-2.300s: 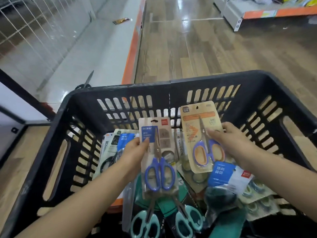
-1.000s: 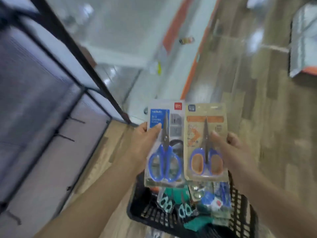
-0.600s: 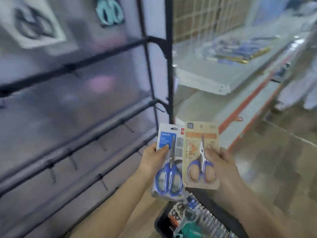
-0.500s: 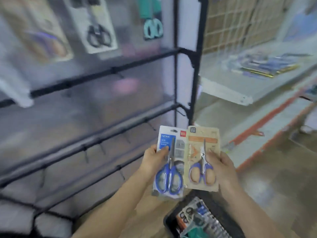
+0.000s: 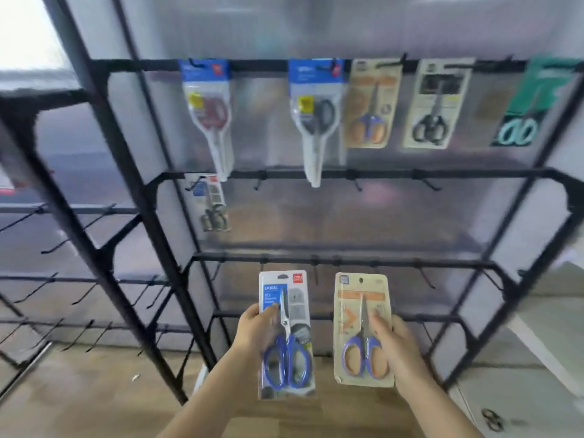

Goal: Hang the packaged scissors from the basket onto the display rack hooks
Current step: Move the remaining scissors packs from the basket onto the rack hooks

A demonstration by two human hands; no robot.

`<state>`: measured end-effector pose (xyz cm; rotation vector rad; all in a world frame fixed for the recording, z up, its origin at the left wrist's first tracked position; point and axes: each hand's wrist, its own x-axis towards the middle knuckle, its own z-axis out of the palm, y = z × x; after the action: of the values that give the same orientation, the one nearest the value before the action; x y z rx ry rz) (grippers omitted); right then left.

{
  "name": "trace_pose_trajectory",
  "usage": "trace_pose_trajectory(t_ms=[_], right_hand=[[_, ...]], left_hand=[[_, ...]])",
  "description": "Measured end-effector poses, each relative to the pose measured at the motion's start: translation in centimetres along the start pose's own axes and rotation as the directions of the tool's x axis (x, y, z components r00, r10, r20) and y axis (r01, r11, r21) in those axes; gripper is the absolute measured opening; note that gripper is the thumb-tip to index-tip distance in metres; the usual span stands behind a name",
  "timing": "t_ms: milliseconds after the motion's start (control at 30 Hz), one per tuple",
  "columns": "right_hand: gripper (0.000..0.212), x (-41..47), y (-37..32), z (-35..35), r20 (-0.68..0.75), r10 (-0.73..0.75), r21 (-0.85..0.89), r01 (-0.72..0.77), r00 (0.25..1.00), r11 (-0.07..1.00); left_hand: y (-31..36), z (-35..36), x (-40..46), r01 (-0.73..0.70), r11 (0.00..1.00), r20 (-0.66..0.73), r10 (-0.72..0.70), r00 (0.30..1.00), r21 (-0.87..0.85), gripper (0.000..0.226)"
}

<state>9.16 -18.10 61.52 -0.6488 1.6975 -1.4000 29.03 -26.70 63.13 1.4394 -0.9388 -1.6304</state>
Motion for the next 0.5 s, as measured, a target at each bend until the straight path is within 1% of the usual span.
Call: trace_pose_trajectory(t_ms=[133, 267, 367, 500], right_hand=[[0.024, 1.0, -2.6, 5.3, 0.066, -0.066, -0.059, 0.070, 0.996, 0.996], [0.026, 3.4, -5.0, 11.0, 0.100, -0.103, -0.061, 0.109, 0.990, 0.992], [0.027, 5.1, -7.0, 15.4, 0.110, -0.133, -0.043, 0.139, 0.985, 0.989], [0.022, 6.9, -8.4, 19.9, 0.097, -0.175, -0.014, 0.177, 0.980, 0.984]], left_hand=[[2.6, -3.5, 2.2, -0.039, 0.994, -0.031, 0.036, 0.999, -0.097, 0.015], [5.5, -6.6, 5.5, -0.049, 0.980, -0.037, 0.042, 0.998, -0.191, 0.007], [7.7, -8.7, 7.9, -0.083, 0.980, -0.015, 0.082, 0.997, -0.182, 0.012], [9.8, -11.1, 10.5, -0.104, 0.983, -0.007, 0.105, 0.994, -0.153, 0.011]])
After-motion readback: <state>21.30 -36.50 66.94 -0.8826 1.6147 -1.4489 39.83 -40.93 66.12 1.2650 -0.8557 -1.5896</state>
